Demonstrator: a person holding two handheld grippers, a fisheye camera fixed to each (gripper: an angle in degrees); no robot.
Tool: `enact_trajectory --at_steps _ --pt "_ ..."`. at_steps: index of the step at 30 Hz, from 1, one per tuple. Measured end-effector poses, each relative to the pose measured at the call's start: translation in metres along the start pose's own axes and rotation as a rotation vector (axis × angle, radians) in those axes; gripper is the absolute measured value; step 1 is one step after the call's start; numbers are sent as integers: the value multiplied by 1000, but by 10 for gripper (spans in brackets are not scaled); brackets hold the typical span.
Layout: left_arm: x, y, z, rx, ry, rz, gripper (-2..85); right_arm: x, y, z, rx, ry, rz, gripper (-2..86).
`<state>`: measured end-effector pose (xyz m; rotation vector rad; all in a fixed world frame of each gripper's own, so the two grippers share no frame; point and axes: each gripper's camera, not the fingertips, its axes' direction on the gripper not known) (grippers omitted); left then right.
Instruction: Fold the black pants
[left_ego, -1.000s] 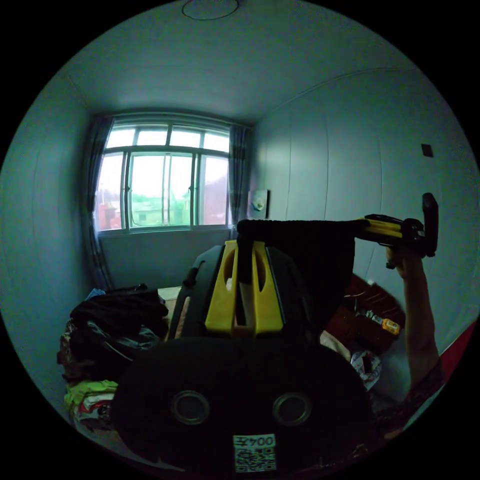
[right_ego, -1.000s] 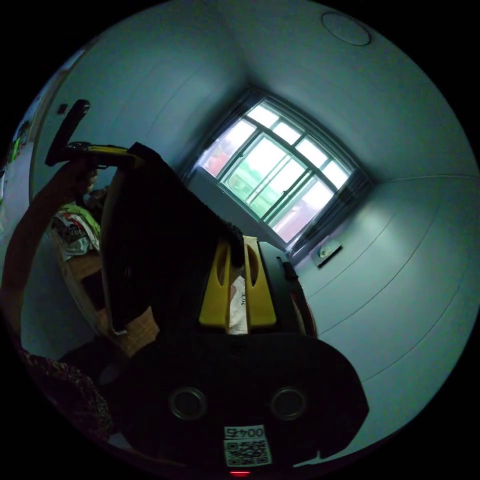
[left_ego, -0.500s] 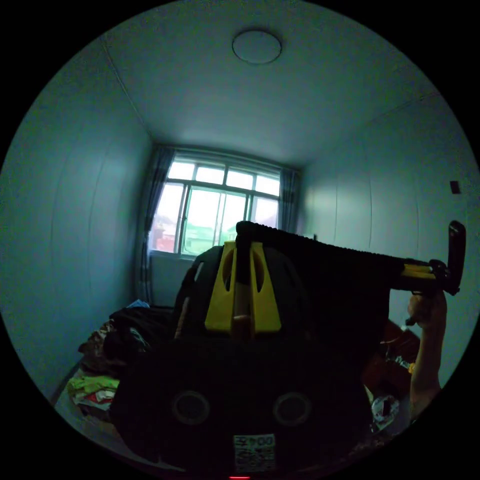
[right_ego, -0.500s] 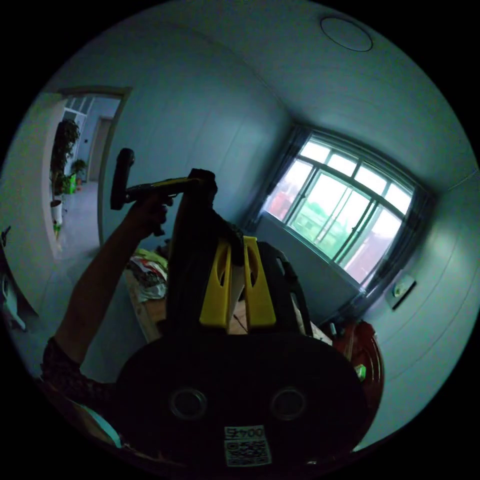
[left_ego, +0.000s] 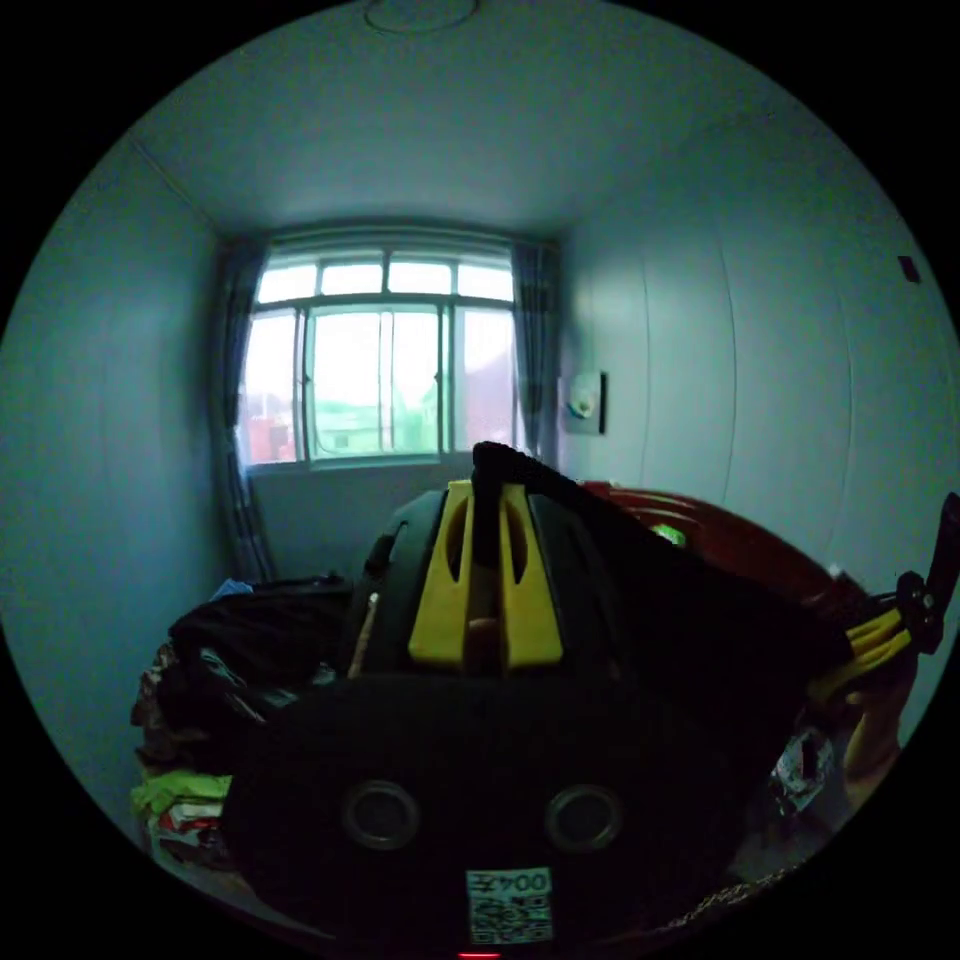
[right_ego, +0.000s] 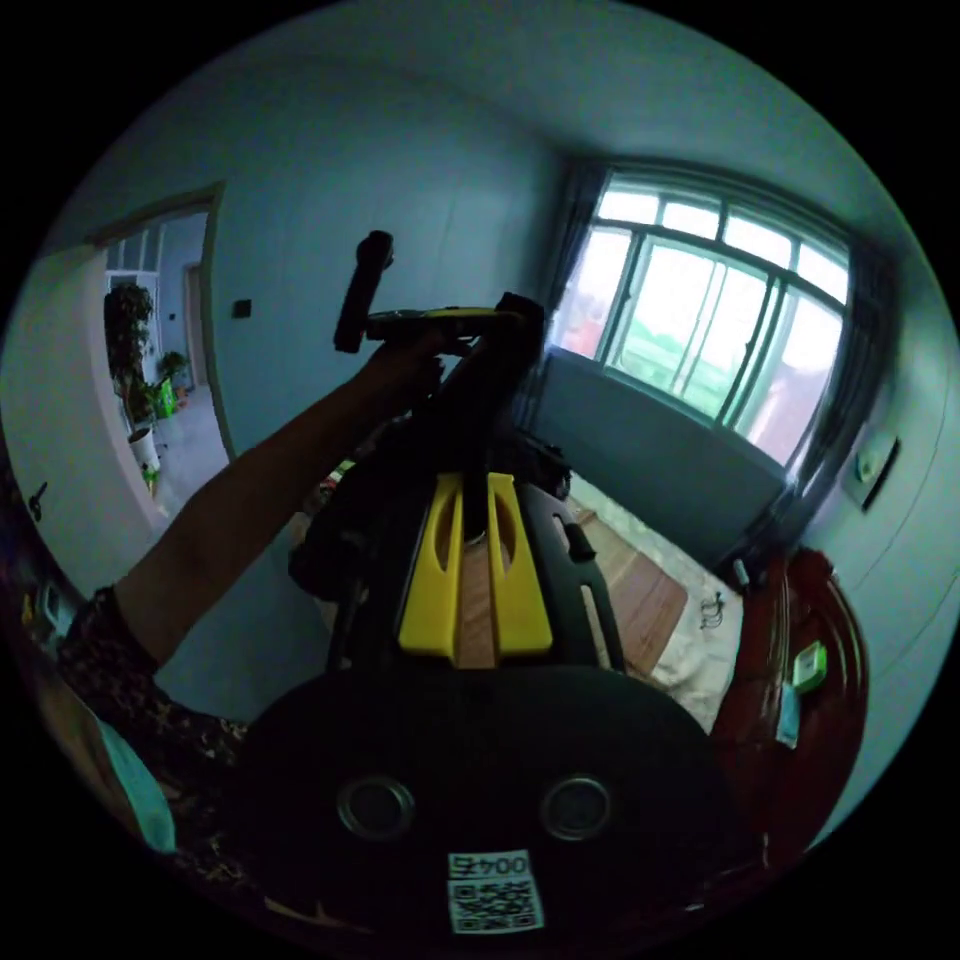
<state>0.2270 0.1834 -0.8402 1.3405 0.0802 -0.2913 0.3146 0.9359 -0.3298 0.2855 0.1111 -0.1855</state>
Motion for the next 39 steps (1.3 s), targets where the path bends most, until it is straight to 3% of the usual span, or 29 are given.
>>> enact_trajectory --at_steps 5,10,16,23,27,29,31,36,39 --pt "119 104 219 -209 173 88 17 122 157 66 -87 -10 280 38" --pt "269 263 446 -467 384 134 21 218 325 116 -184 17 600 40" --pt "407 459 629 -742 503 119 31 298 516 186 -344 98 960 37" --pt "467 616 745 -995 606 29 84 344 645 263 -527 168 1145 34" --pt "451 669 801 -1066 782 -339 162 360 674 293 -601 188 1155 36" --pt "447 680 811 -1018 805 -392 175 368 685 311 -620 191 1161 39" --pt "444 685 813 -944 794 -380 173 375 691 326 -648 192 1161 43" --pt "436 701 786 -755 633 -87 168 393 703 355 -675 206 1210 73" --pt "407 733 752 -695 533 38 170 401 705 349 -652 391 1260 95"
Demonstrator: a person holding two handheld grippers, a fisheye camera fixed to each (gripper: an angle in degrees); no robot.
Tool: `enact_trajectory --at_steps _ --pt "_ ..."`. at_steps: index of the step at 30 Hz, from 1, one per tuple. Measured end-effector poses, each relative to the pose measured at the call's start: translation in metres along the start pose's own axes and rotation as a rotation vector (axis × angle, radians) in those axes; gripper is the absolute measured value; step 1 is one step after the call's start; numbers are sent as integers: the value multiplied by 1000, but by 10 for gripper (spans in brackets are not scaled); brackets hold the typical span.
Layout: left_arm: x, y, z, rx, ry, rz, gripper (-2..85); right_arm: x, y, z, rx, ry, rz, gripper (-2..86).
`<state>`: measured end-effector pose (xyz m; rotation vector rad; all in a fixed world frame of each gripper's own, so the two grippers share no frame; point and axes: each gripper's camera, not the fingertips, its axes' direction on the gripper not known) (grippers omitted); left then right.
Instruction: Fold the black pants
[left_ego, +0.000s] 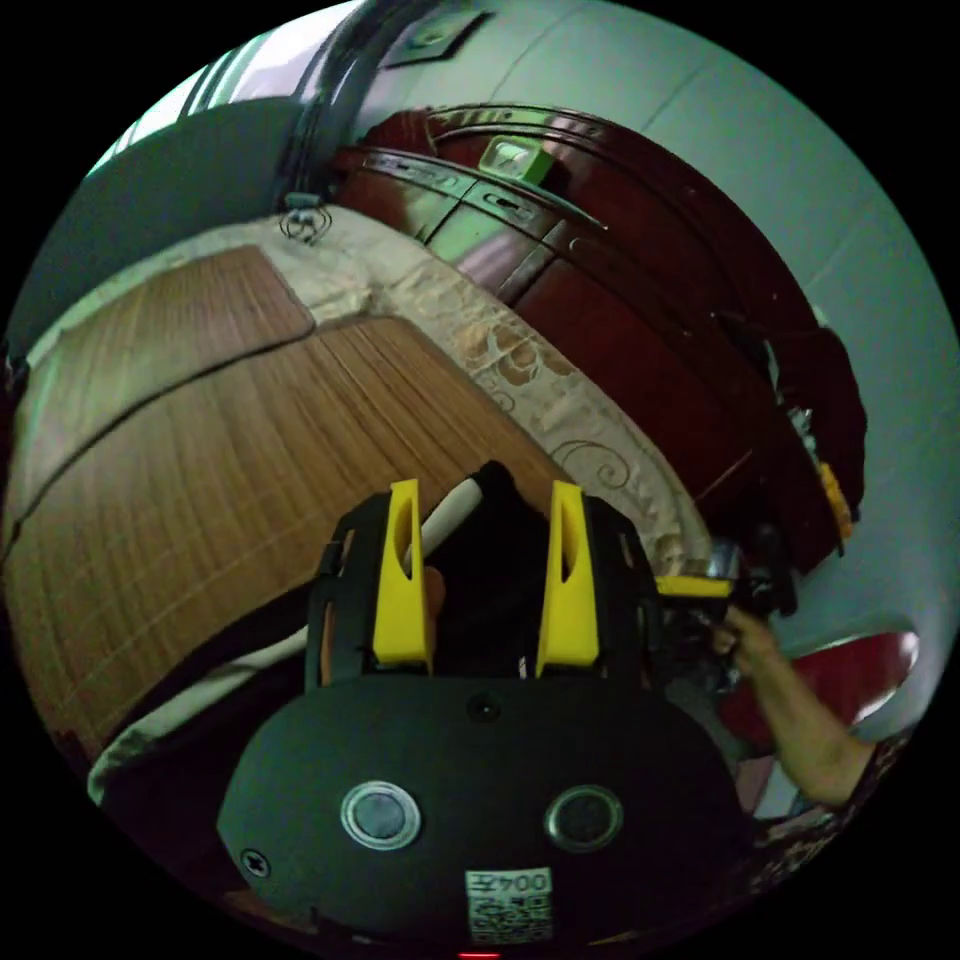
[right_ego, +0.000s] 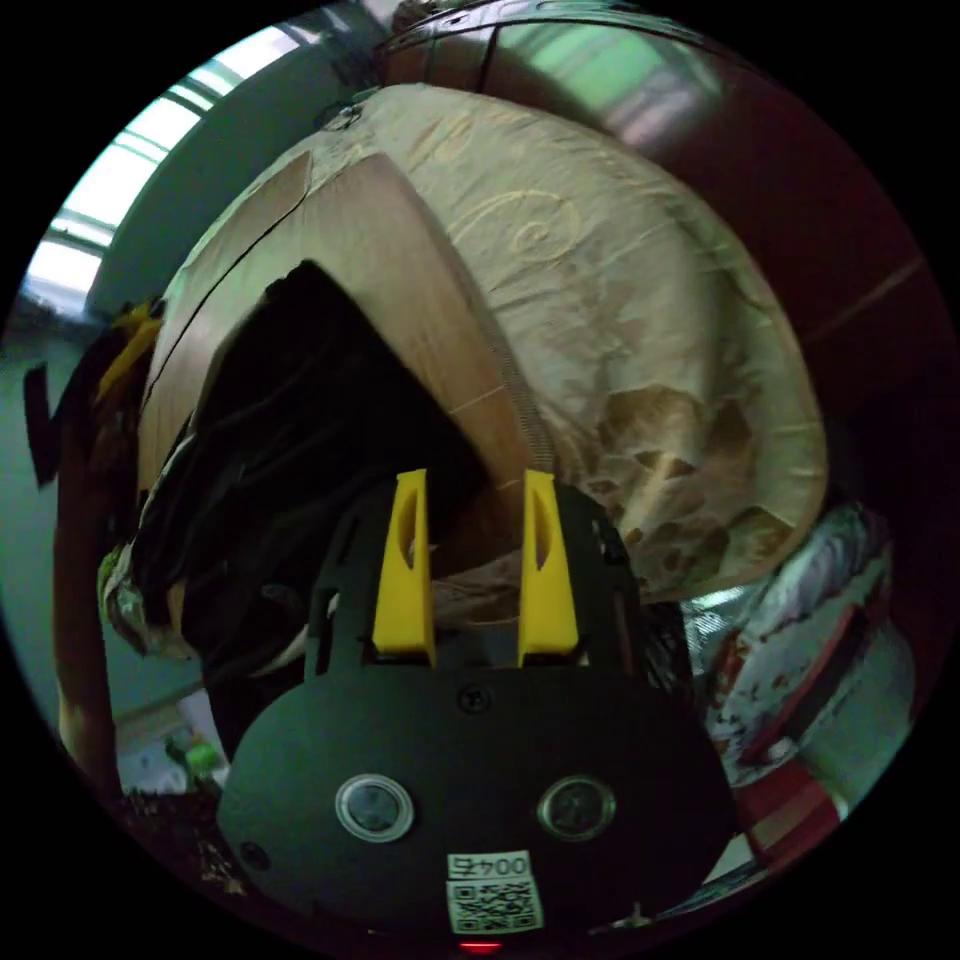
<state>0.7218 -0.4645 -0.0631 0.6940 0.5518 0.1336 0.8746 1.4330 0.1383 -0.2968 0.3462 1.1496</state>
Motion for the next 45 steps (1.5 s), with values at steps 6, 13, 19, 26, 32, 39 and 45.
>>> enact_trajectory --at_steps 6,13,19,26,32,39,45 --pt "-73 169 -41 20 -186 -111 155 -24 -2 -8 189 -43 -57 53" --pt "-172 329 -85 -18 -461 -349 143 -164 -45 42 182 -5 -365 50" --pt "-227 380 -96 -2 -520 -416 124 -247 -99 96 136 120 -470 50" --pt "-273 418 -50 -193 -544 -439 104 -275 -141 156 52 187 -433 52" --pt "-297 441 -24 -318 -530 -402 88 -273 -168 171 78 207 -366 45" --pt "-297 465 -7 -322 -526 -344 80 -255 -193 184 67 192 -298 45" --pt "-301 507 -30 -306 -509 -383 74 -246 -188 178 50 55 -296 42"
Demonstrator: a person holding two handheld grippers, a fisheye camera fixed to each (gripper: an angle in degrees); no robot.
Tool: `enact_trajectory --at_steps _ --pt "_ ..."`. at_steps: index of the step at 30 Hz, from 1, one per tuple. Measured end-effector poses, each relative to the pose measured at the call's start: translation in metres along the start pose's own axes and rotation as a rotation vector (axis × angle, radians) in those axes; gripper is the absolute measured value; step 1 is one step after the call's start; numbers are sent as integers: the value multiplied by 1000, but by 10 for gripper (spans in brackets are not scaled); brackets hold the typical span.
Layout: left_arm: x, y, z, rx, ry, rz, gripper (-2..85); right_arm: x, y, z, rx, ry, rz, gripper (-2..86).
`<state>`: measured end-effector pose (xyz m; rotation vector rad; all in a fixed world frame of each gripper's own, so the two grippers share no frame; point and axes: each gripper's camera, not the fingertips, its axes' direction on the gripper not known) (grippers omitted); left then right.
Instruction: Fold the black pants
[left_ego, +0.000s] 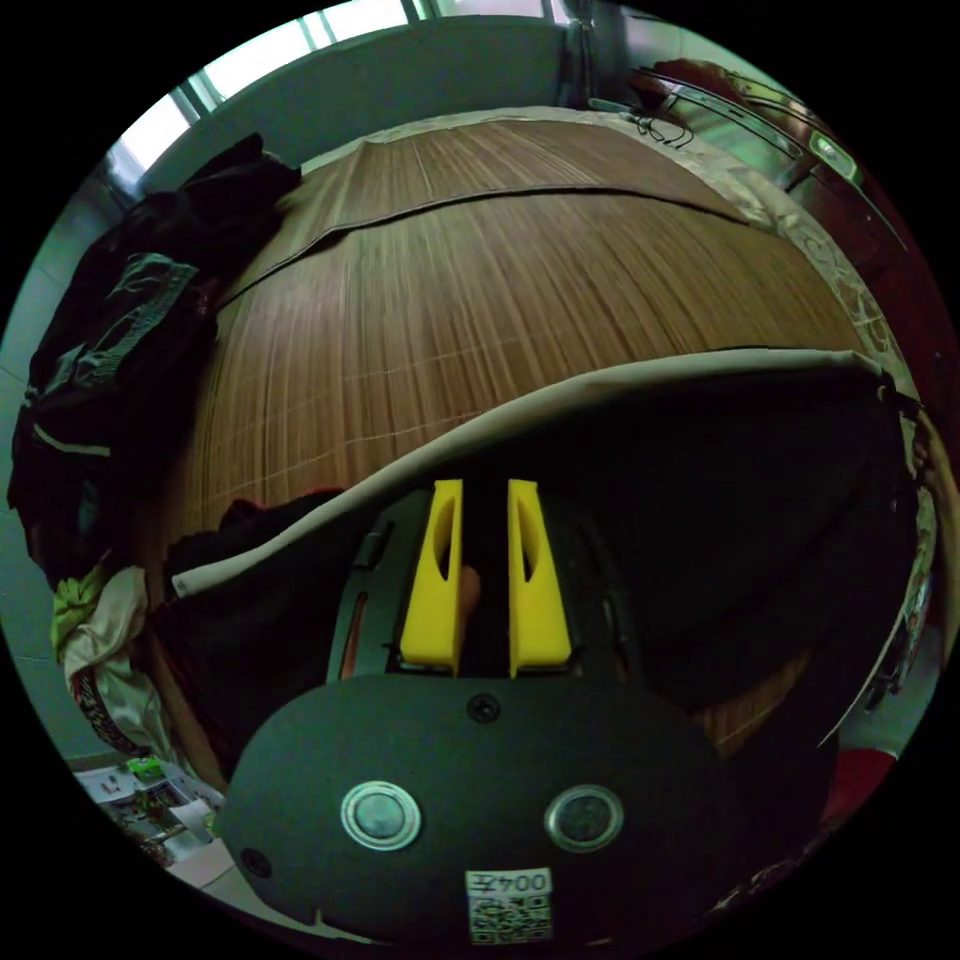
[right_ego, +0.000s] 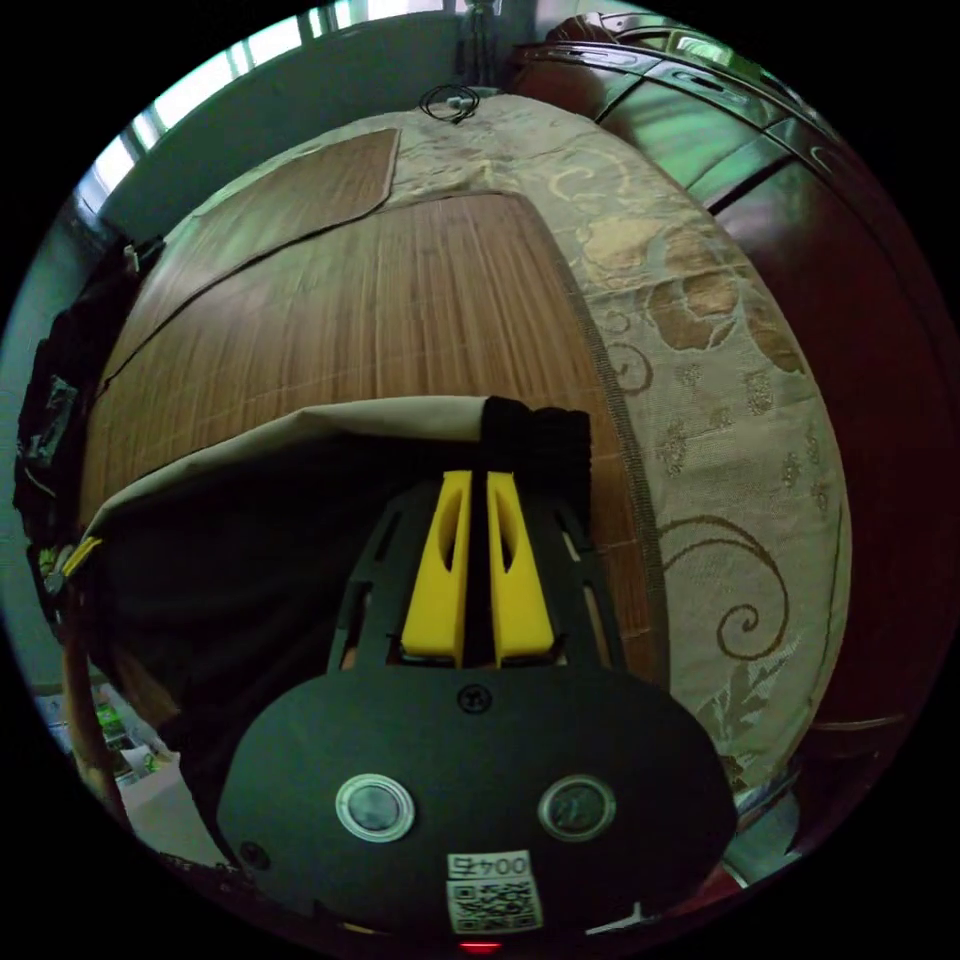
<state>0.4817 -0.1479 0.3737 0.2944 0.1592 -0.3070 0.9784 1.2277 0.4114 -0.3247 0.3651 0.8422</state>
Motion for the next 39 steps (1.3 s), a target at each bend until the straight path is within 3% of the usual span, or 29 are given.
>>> enact_trajectory --at_steps 7,12,22,29,34,39 --pt "-33 119 -67 192 77 5 74 -17 100 -46 57 5 -195 51" --pt "-63 282 -101 281 166 -10 95 -30 194 -57 6 -84 -312 63" --pt "-110 558 -80 161 343 -118 126 -87 313 -54 -51 -448 -445 108" --pt "-119 648 -52 96 496 -64 164 -131 354 -20 -219 -719 -449 115" --pt "-124 696 -34 57 576 -63 181 -109 370 -12 -212 -709 -367 113" --pt "-117 719 -27 12 533 19 175 -59 379 -15 -145 -619 -234 110"
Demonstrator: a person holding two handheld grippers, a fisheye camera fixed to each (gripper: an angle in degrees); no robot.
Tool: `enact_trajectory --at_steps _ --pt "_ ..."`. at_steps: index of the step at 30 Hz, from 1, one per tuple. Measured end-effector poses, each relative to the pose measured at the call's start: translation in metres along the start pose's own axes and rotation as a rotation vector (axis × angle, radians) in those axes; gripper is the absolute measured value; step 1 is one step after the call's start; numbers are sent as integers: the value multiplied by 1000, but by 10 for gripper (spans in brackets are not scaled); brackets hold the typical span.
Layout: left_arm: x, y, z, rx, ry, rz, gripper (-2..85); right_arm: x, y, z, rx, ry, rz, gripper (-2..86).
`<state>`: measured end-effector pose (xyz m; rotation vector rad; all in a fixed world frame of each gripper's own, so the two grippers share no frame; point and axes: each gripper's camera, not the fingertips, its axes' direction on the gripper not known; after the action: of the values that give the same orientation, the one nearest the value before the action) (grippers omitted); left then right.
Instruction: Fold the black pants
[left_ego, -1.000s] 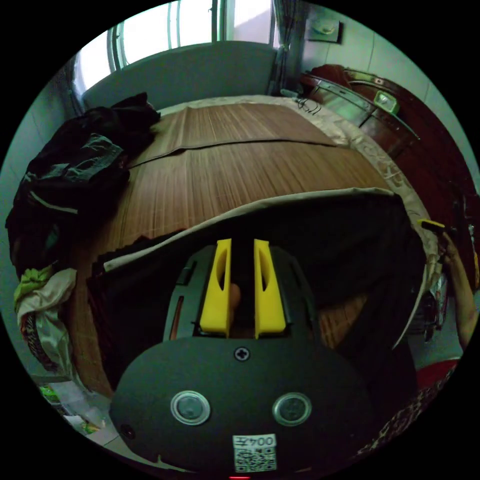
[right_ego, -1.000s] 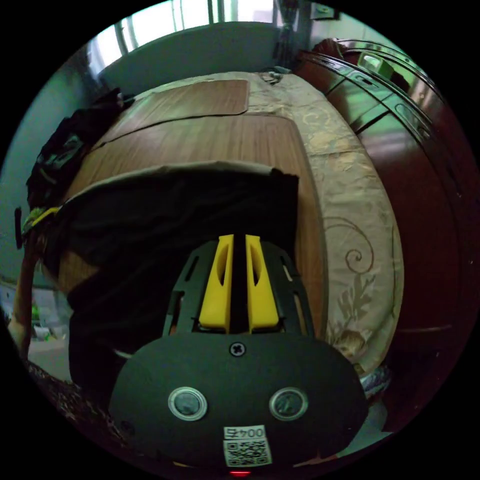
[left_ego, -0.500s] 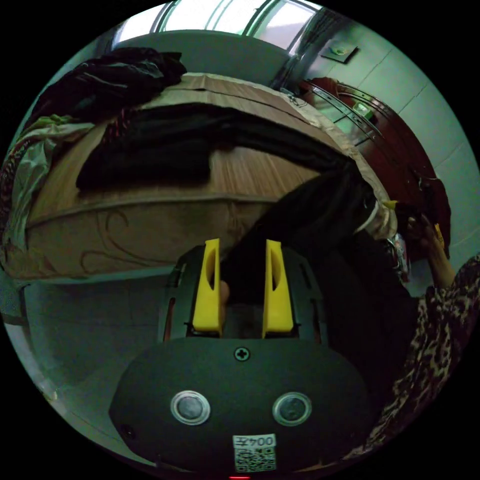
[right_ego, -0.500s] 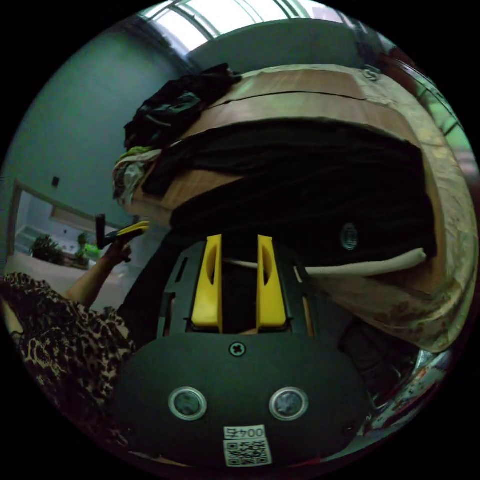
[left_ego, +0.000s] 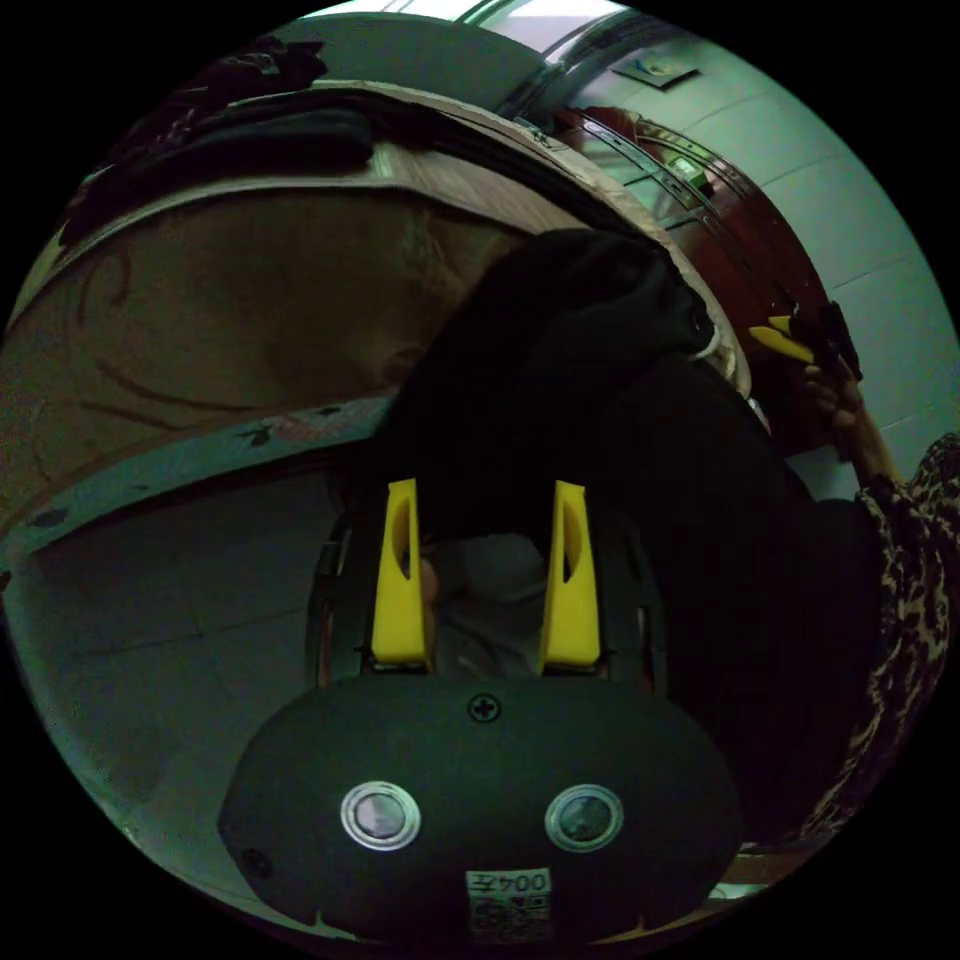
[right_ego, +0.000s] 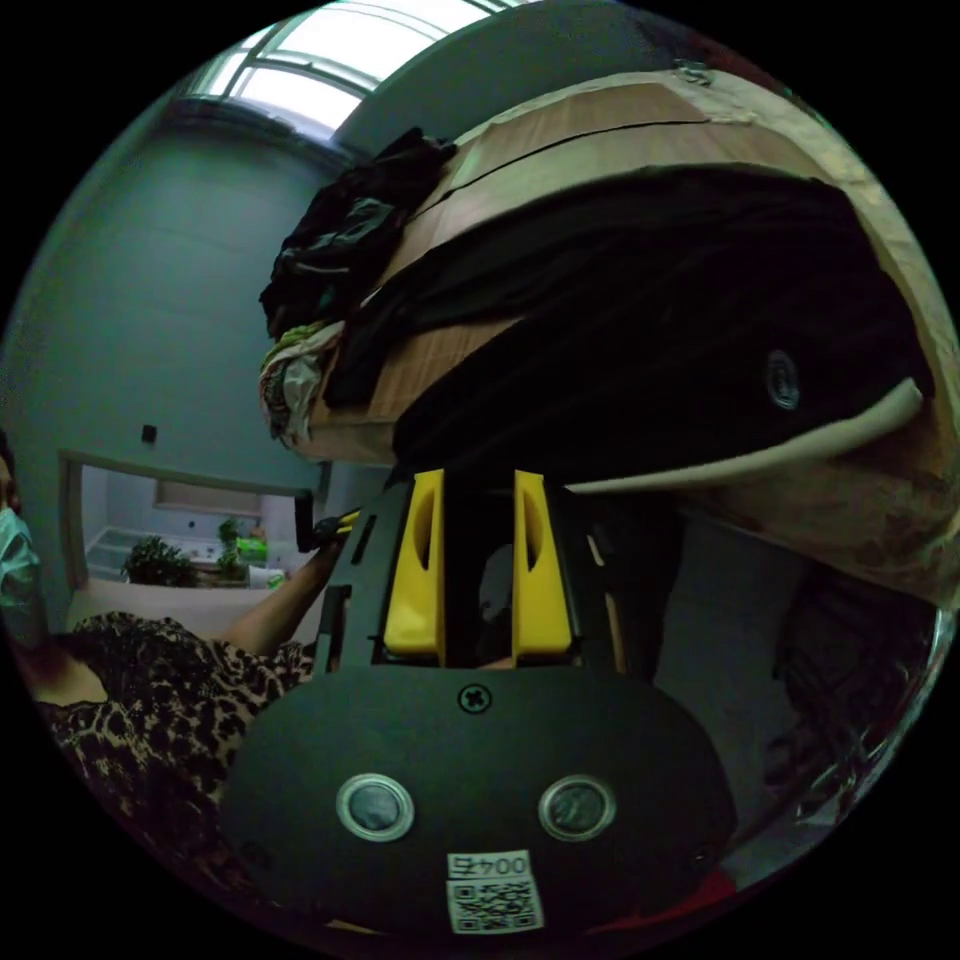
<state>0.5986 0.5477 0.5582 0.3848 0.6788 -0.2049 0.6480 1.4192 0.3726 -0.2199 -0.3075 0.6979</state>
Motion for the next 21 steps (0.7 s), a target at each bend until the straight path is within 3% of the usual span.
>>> enact_trajectory --at_steps 4,12,15,21 --pt "5 16 7 -76 -66 72 160 43 23 -27 116 115 142 110" --pt "37 37 3 -126 -185 204 96 135 64 -47 241 98 436 110" --pt "42 44 -9 -109 -255 166 31 162 67 -51 271 111 490 111" --pt "35 65 -68 -15 -302 -15 6 208 61 -75 341 183 538 112"
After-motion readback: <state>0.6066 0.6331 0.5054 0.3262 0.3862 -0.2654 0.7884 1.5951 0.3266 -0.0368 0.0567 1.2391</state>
